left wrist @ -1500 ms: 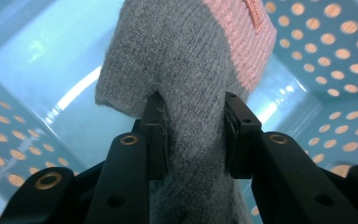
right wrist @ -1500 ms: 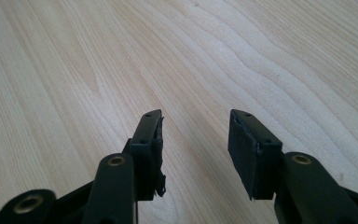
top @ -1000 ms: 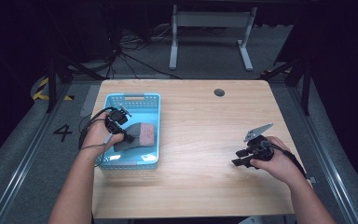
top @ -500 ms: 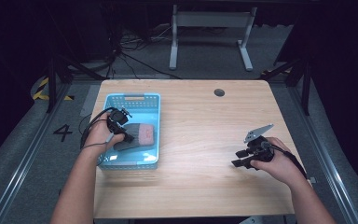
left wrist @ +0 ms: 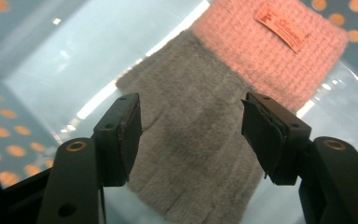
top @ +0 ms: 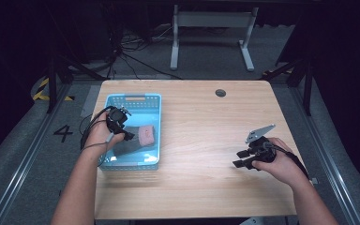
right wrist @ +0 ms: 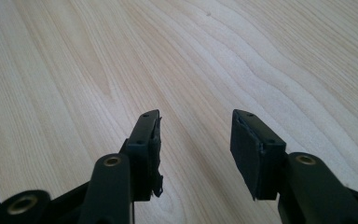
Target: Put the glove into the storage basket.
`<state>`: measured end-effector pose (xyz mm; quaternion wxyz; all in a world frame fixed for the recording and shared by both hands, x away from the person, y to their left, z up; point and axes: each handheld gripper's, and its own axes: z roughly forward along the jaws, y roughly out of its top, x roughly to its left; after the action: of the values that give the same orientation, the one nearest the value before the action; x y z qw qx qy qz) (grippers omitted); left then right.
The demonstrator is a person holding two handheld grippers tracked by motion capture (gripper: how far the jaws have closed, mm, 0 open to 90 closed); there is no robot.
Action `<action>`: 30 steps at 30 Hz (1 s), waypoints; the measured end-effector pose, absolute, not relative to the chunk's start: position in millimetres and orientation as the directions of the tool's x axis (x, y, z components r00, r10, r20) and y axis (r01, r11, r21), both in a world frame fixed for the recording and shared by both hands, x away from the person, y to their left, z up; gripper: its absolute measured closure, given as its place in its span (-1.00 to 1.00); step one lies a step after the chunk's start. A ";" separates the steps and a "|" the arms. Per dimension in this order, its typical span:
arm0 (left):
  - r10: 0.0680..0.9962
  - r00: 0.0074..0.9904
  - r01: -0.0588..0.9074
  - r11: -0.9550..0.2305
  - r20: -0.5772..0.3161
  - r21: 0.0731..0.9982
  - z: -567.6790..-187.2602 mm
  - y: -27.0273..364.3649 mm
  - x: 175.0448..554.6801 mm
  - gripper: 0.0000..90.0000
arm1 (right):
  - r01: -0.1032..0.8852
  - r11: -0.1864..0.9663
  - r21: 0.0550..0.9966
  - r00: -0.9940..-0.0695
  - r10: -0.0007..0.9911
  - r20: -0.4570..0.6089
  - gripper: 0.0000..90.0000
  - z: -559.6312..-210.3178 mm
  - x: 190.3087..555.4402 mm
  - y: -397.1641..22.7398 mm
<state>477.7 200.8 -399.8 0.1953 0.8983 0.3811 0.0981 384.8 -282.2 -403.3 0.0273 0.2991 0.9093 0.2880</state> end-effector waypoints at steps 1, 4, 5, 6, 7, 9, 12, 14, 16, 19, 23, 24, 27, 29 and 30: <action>0.720 0.694 0.643 -0.636 0.028 0.426 -398.1 199.9 475.5 -0.11 | 0.524 0.657 0.542 -0.822 0.556 0.122 0.19 -403.1 385.1 -281.1; 0.706 0.706 0.616 -0.648 0.050 0.448 -388.8 194.4 466.1 -0.08 | 0.521 0.658 0.544 -0.824 0.553 0.121 0.19 -402.9 386.6 -279.4; 0.701 0.711 0.605 -0.650 0.055 0.460 -384.5 192.2 462.5 -0.08 | 0.520 0.658 0.544 -0.824 0.553 0.119 0.19 -403.0 387.7 -279.2; 0.695 0.717 0.597 -0.651 0.053 0.470 -379.6 190.2 458.7 -0.08 | 0.523 0.658 0.542 -0.823 0.556 0.119 0.19 -402.9 388.4 -278.9; 0.693 0.719 0.590 -0.646 0.049 0.485 -375.0 187.9 454.6 -0.08 | 0.520 0.658 0.544 -0.824 0.553 0.118 0.19 -403.2 389.4 -278.6; 0.689 0.723 0.577 -0.640 0.047 0.508 -365.7 183.9 446.5 -0.08 | 0.522 0.659 0.542 -0.824 0.554 0.120 0.19 -403.8 390.5 -277.6; 0.675 0.737 0.558 -0.640 0.039 0.528 -354.9 177.3 433.9 -0.09 | 0.520 0.660 0.542 -0.826 0.550 0.122 0.19 -404.4 391.7 -277.1; 0.667 0.744 0.547 -0.646 0.045 0.532 -349.1 172.1 424.8 -0.09 | 0.519 0.660 0.544 -0.827 0.549 0.122 0.19 -404.2 392.3 -277.4; 0.658 0.751 0.535 -0.650 0.048 0.539 -344.8 167.0 416.8 -0.10 | 0.521 0.657 0.545 -0.825 0.552 0.123 0.19 -403.9 392.8 -278.0; 0.637 0.771 0.514 -0.639 0.019 0.573 -337.6 158.4 402.3 -0.10 | 0.521 0.656 0.546 -0.824 0.553 0.121 0.19 -404.1 392.8 -279.0; 0.607 0.795 0.494 -0.652 0.006 0.576 -332.4 145.8 387.2 -0.11 | 0.522 0.653 0.548 -0.823 0.554 0.124 0.19 -403.5 391.9 -280.7; 0.602 0.798 0.490 -0.651 0.001 0.580 -331.8 143.6 384.9 -0.12 | 0.527 0.649 0.548 -0.820 0.559 0.126 0.19 -403.3 391.4 -281.0; 0.590 0.807 0.478 -0.657 0.004 0.584 -329.5 135.2 376.3 -0.14 | 0.525 0.649 0.550 -0.820 0.558 0.125 0.19 -403.4 390.8 -282.8; 0.583 0.812 0.472 -0.652 -0.005 0.593 -330.1 130.1 371.6 -0.15 | 0.527 0.649 0.549 -0.819 0.559 0.126 0.19 -403.1 390.4 -283.9; 0.580 0.814 0.472 -0.651 -0.012 0.595 -330.6 127.3 369.4 -0.15 | 0.528 0.647 0.550 -0.818 0.561 0.126 0.19 -403.2 390.1 -284.4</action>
<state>369.4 127.3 -330.6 0.2999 0.9040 0.2910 0.0901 390.1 -284.4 -403.2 0.0277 0.3001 0.9071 0.2939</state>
